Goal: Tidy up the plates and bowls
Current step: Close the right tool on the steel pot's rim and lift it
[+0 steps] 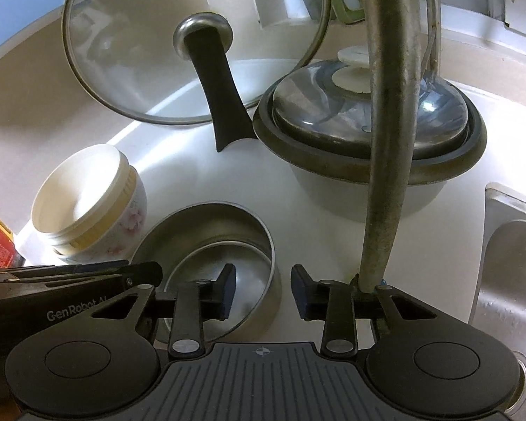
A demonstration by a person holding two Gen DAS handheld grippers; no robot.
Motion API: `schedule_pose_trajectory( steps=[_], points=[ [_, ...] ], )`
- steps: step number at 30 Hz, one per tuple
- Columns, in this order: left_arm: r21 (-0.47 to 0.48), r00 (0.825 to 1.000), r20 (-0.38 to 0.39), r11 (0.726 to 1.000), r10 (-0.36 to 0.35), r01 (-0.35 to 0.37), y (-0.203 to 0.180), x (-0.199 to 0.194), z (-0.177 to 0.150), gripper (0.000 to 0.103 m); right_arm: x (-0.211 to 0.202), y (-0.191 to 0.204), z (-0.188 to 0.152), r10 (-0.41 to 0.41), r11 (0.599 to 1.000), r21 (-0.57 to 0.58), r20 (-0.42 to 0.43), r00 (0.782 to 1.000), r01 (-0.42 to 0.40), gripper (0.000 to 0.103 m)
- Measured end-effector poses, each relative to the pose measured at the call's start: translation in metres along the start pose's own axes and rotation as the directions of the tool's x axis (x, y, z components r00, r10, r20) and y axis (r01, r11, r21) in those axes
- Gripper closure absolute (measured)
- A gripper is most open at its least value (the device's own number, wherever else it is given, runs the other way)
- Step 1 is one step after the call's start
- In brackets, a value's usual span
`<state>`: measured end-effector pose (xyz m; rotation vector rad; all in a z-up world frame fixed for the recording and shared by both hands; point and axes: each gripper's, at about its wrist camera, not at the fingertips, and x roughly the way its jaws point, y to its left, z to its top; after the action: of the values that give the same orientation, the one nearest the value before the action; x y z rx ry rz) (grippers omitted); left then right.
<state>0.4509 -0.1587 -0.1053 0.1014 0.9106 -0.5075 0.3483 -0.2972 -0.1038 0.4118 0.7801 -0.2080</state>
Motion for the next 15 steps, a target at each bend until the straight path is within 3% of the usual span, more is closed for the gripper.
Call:
schedule_pose_trajectory(
  steps=[15],
  points=[
    [0.013,1.000,-0.005,1.000,0.001,-0.001,-0.0035,0.0056,-0.0004,0.094,0.0039,0.0031,0.0002,-0.010,1.000,-0.028,-0.001,1.000,0.010,0.087]
  ],
)
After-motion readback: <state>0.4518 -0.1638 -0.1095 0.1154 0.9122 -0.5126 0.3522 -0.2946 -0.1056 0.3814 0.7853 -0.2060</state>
